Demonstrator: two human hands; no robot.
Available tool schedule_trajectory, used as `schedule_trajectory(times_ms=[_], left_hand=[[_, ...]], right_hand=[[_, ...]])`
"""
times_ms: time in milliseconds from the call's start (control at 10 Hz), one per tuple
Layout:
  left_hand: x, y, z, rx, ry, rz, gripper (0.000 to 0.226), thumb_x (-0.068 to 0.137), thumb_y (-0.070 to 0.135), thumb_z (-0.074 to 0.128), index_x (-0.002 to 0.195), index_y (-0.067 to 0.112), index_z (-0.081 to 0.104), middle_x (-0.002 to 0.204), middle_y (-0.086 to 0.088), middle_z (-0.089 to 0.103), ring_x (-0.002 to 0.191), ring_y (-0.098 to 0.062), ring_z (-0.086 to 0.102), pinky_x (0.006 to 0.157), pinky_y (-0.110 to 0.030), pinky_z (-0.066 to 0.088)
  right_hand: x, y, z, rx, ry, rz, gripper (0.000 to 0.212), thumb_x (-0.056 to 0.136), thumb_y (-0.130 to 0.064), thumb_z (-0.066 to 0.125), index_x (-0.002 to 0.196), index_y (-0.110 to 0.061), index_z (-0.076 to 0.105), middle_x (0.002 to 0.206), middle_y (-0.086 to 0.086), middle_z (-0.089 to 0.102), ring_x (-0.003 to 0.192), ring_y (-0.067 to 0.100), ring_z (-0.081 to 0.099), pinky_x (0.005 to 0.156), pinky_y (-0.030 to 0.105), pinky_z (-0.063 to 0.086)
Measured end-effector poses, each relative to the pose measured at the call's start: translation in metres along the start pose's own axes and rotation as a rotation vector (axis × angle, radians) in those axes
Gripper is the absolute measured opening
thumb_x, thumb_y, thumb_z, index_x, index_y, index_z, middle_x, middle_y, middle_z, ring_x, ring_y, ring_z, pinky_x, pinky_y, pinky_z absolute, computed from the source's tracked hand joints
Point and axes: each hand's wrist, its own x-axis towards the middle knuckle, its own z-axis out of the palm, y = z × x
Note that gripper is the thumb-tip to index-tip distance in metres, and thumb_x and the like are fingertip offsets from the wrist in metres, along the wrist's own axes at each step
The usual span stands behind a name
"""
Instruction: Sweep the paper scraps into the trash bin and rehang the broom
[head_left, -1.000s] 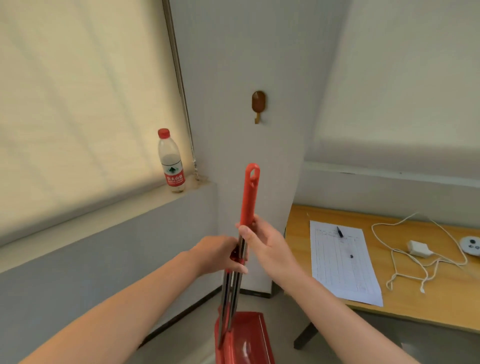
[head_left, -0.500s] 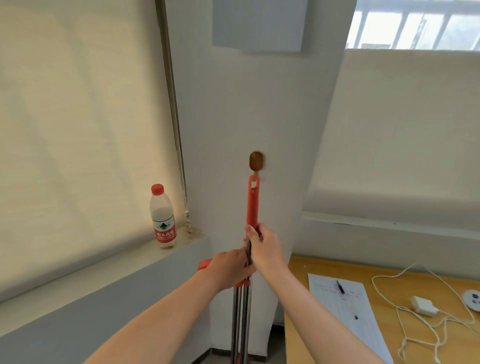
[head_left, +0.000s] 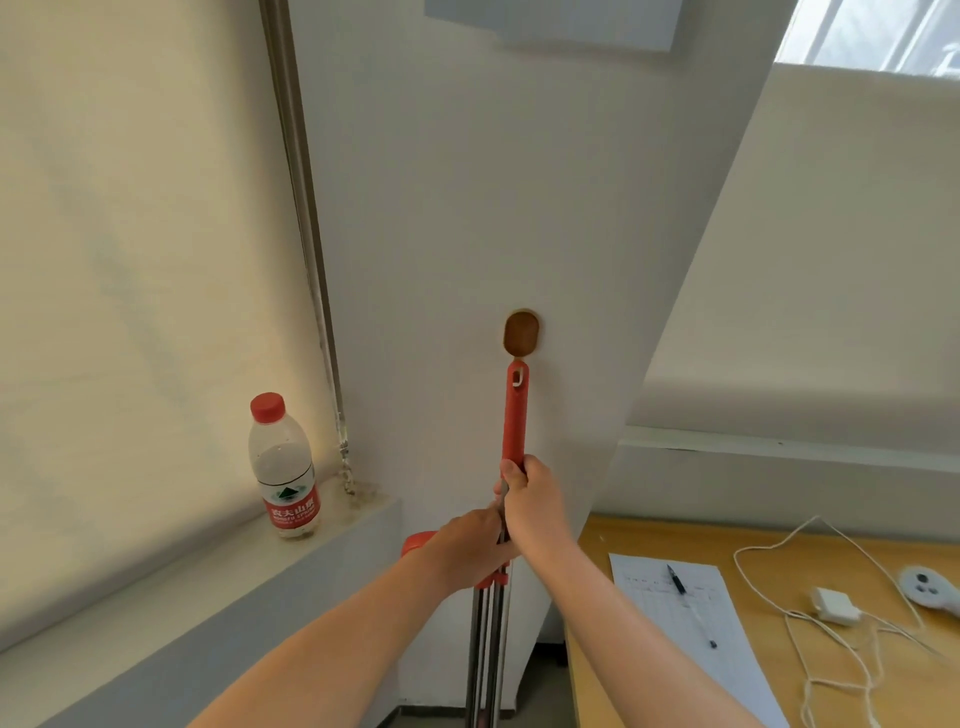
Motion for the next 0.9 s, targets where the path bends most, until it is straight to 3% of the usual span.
schedule_trajectory(times_ms=[100, 300, 500, 600, 700, 800, 900], left_hand=[[0.006, -0.005, 0.002, -0.036, -0.027, 0.004, 0.029, 0.102, 0.035, 0.040, 0.125, 0.017, 0.048, 0.077, 0.009, 0.059, 0.064, -0.006, 0.061, 0.059, -0.018, 0.047], [0.014, -0.016, -0.002, 0.121, -0.058, 0.041, 0.023, 0.103, 0.026, 0.040, 0.116, 0.011, 0.052, 0.086, 0.002, 0.061, 0.079, -0.018, 0.067, 0.067, -0.024, 0.049], [0.016, -0.024, 0.008, 0.164, 0.015, 0.042, 0.040, 0.103, 0.013, 0.034, 0.141, 0.004, 0.037, 0.125, -0.019, 0.056, 0.100, -0.036, 0.064, 0.080, -0.037, 0.049], [0.012, -0.022, 0.007, 0.069, 0.070, -0.023, 0.034, 0.102, 0.020, 0.037, 0.131, 0.003, 0.046, 0.116, -0.016, 0.060, 0.103, -0.035, 0.061, 0.092, -0.041, 0.051], [0.015, -0.023, 0.008, -0.059, 0.109, -0.073, 0.028, 0.098, 0.027, 0.043, 0.116, 0.007, 0.051, 0.103, -0.014, 0.067, 0.094, -0.032, 0.066, 0.089, -0.047, 0.055], [0.006, -0.018, 0.004, -0.160, 0.145, -0.149, 0.017, 0.097, 0.019, 0.047, 0.107, 0.006, 0.052, 0.097, -0.012, 0.068, 0.084, -0.028, 0.067, 0.082, -0.043, 0.058], [-0.010, -0.010, 0.000, -0.272, 0.234, -0.195, 0.023, 0.097, 0.014, 0.048, 0.119, 0.007, 0.051, 0.090, -0.006, 0.066, 0.079, -0.022, 0.064, 0.074, -0.035, 0.053]], right_hand=[[0.004, 0.006, 0.004, 0.007, 0.000, 0.023, 0.020, 0.100, -0.034, 0.041, 0.101, -0.022, 0.058, 0.084, 0.000, 0.060, 0.085, 0.018, 0.062, 0.087, 0.040, 0.054], [0.010, 0.009, 0.014, -0.017, 0.019, 0.040, 0.026, 0.100, -0.035, 0.041, 0.110, -0.019, 0.058, 0.087, -0.003, 0.060, 0.088, 0.016, 0.061, 0.086, 0.036, 0.053], [0.005, 0.011, 0.013, -0.119, -0.030, 0.012, 0.028, 0.100, -0.039, 0.040, 0.106, -0.017, 0.056, 0.080, -0.005, 0.056, 0.076, 0.011, 0.058, 0.064, 0.021, 0.044], [0.006, 0.002, 0.007, -0.154, -0.072, 0.000, 0.030, 0.100, -0.039, 0.040, 0.104, -0.015, 0.057, 0.081, -0.003, 0.058, 0.074, 0.012, 0.057, 0.059, 0.020, 0.041], [0.008, -0.001, 0.000, -0.203, -0.164, -0.007, 0.030, 0.100, -0.032, 0.041, 0.116, -0.011, 0.056, 0.098, 0.003, 0.062, 0.090, 0.018, 0.059, 0.071, 0.024, 0.044], [0.000, 0.000, -0.014, -0.270, -0.240, 0.017, 0.031, 0.096, -0.013, 0.041, 0.124, -0.009, 0.055, 0.092, 0.001, 0.059, 0.079, 0.015, 0.057, 0.077, 0.032, 0.049], [-0.015, -0.001, -0.027, -0.287, -0.258, 0.001, 0.044, 0.095, -0.008, 0.037, 0.138, -0.010, 0.046, 0.111, 0.008, 0.059, 0.089, 0.019, 0.057, 0.083, 0.030, 0.049]])
